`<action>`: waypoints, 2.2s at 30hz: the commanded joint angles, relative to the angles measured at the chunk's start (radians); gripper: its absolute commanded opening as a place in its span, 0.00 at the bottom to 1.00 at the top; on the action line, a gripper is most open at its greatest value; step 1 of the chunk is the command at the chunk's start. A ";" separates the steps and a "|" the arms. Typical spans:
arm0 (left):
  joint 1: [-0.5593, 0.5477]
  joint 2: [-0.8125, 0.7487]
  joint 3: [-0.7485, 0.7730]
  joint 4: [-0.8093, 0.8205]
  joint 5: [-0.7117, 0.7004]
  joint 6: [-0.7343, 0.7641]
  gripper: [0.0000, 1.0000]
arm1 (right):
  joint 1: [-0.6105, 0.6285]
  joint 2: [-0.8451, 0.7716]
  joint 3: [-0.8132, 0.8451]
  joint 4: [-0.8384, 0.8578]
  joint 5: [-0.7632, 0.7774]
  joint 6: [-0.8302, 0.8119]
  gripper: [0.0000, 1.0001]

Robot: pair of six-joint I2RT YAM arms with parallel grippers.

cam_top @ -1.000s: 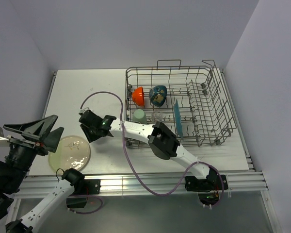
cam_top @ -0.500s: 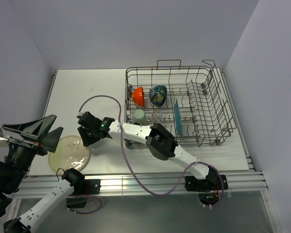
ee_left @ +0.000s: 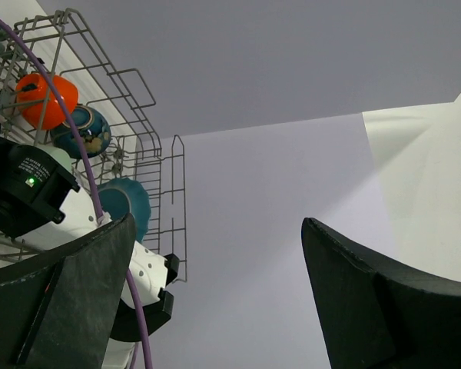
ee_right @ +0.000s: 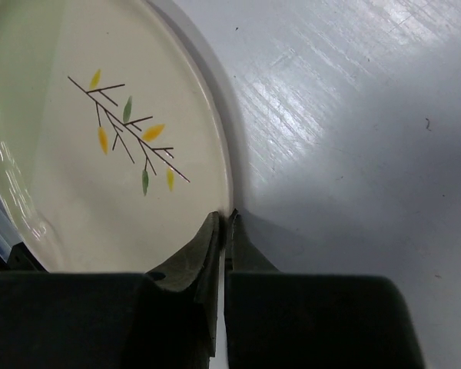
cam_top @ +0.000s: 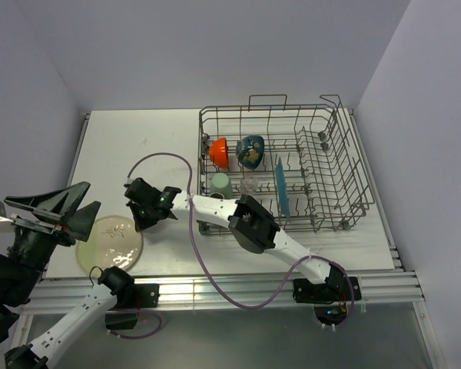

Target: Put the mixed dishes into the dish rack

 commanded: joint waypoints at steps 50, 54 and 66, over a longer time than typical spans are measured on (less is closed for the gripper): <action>-0.031 0.260 -0.638 0.101 0.258 -0.488 0.80 | -0.332 -0.181 -0.005 -0.057 0.041 -0.006 0.00; 0.093 0.354 -0.613 0.187 0.263 -0.401 0.81 | -0.332 -0.201 -0.039 -0.043 0.036 0.007 0.00; 0.227 0.559 -0.635 0.328 0.316 -0.355 0.81 | -0.342 -0.209 -0.020 -0.043 0.015 0.011 0.00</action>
